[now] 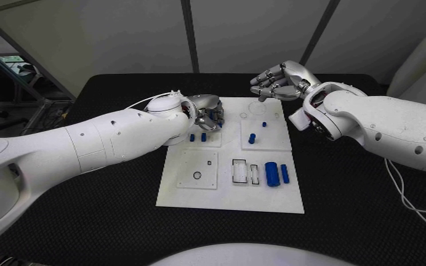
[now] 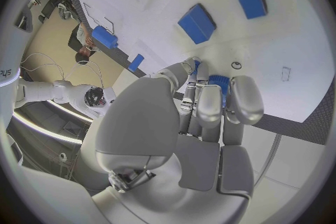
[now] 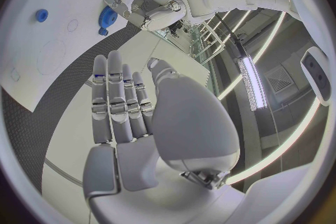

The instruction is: Assemble the parts on the task board

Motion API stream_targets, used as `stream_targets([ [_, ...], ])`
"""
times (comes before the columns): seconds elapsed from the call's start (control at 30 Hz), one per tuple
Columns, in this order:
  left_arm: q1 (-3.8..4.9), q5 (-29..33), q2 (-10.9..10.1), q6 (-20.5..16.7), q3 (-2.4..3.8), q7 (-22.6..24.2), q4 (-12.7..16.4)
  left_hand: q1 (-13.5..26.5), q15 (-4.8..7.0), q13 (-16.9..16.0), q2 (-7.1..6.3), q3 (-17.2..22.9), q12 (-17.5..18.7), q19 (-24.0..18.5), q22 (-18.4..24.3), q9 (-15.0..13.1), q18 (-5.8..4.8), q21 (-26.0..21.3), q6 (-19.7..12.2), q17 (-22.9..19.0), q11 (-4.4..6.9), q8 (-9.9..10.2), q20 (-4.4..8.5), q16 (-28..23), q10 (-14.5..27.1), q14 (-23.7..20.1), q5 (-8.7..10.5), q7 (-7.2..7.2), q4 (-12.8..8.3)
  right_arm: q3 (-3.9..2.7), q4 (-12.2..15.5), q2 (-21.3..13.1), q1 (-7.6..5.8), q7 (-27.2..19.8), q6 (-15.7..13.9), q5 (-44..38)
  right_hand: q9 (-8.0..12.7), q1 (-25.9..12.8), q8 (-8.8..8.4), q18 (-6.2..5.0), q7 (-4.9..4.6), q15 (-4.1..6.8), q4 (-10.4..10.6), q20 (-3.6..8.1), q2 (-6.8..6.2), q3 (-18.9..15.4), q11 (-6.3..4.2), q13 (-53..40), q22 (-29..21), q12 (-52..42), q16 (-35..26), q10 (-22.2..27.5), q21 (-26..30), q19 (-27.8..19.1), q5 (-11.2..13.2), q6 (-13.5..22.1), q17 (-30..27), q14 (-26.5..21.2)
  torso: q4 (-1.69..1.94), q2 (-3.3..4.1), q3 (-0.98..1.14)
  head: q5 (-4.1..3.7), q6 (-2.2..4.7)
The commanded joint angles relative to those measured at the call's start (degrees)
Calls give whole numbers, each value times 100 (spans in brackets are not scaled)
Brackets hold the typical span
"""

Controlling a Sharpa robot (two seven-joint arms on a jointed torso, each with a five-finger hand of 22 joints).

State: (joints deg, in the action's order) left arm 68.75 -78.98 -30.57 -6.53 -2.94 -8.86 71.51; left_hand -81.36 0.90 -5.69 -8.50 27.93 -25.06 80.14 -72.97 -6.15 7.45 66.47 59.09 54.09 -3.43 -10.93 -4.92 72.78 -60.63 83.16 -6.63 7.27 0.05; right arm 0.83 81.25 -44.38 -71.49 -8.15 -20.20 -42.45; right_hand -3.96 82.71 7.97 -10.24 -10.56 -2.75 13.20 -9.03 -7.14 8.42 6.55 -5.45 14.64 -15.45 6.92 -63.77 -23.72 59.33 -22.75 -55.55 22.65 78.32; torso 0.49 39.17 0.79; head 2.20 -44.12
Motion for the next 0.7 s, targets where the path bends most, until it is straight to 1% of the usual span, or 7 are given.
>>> stream_targets([
  [0.03,-21,33,11,150,-16,14,-8,-8,13,1,66,59,13,-11,-13,-5,-206,20,56,-11,1,-14,12,26,-62,-20,-5,2,-22,-3,2,6,-9,-15,34,-10,5,10,10,-20,-23,5,-1,-3,27,22,3,7,-5,28,-33,15,31,45,-31,-13,-8,23,-2,0,0,-5,1],
  [0.2,-22,33,0,101,-16,76,5,-53,8,15,81,125,81,-11,-34,8,-210,31,86,-21,-11,21,17,35,-99,-23,-7,18,-95,-3,-3,6,-9,-16,33,-10,5,10,10,-20,-23,5,-1,-3,27,22,3,7,-5,28,-33,15,31,45,-31,-13,-8,23,0,-1,-1,-1,1],
  [0.33,-24,33,-16,39,-16,140,28,-54,5,19,80,138,100,-12,-38,12,-211,33,93,-16,-16,31,17,41,-109,-21,-7,24,-109,-3,-11,8,-9,-17,35,-10,5,10,10,-20,-23,5,-1,-3,27,22,3,7,-5,28,-33,15,31,45,-31,-13,-8,23,7,-6,-6,-7,8],
  [0.47,-24,49,-35,-41,-16,200,60,-40,-1,26,65,145,129,-15,-39,17,-210,27,99,-17,-25,46,14,46,-116,-20,-4,33,-121,-3,-23,11,-9,-18,36,-10,5,10,10,-20,-23,5,-1,-3,27,22,3,7,-5,28,-33,15,31,45,-31,-13,-8,23,8,-4,-6,2,26],
  [0.53,-24,54,-67,-80,-15,222,97,-32,-4,29,60,148,142,-17,-39,20,-210,26,99,-19,-29,53,13,47,-118,-20,-4,37,-123,-3,-27,12,-9,-19,37,-10,5,10,10,-20,-23,5,-1,-3,27,22,3,7,-5,28,-33,15,31,45,-31,-13,-8,23,6,-3,-8,4,35],
  [0.63,-25,62,-135,-126,-11,236,170,-21,-7,32,55,150,155,-18,-40,23,-210,24,101,-21,-32,59,11,49,-120,-20,-4,41,-124,-3,-33,11,-9,-21,37,-10,5,10,10,-20,-23,5,-1,-3,27,22,3,7,-5,28,-33,15,31,45,-31,-13,-8,23,1,-4,-5,6,41],
  [0.7,-24,69,-190,-149,7,234,230,-11,-9,34,52,152,166,-18,-42,25,-210,24,105,-18,-35,65,9,53,-126,-19,-3,44,-124,-3,-40,8,-8,-22,36,-10,5,10,10,-20,-23,5,-1,-3,27,22,3,7,-5,28,-33,15,31,45,-31,-13,-8,23,0,-5,-5,4,50],
])
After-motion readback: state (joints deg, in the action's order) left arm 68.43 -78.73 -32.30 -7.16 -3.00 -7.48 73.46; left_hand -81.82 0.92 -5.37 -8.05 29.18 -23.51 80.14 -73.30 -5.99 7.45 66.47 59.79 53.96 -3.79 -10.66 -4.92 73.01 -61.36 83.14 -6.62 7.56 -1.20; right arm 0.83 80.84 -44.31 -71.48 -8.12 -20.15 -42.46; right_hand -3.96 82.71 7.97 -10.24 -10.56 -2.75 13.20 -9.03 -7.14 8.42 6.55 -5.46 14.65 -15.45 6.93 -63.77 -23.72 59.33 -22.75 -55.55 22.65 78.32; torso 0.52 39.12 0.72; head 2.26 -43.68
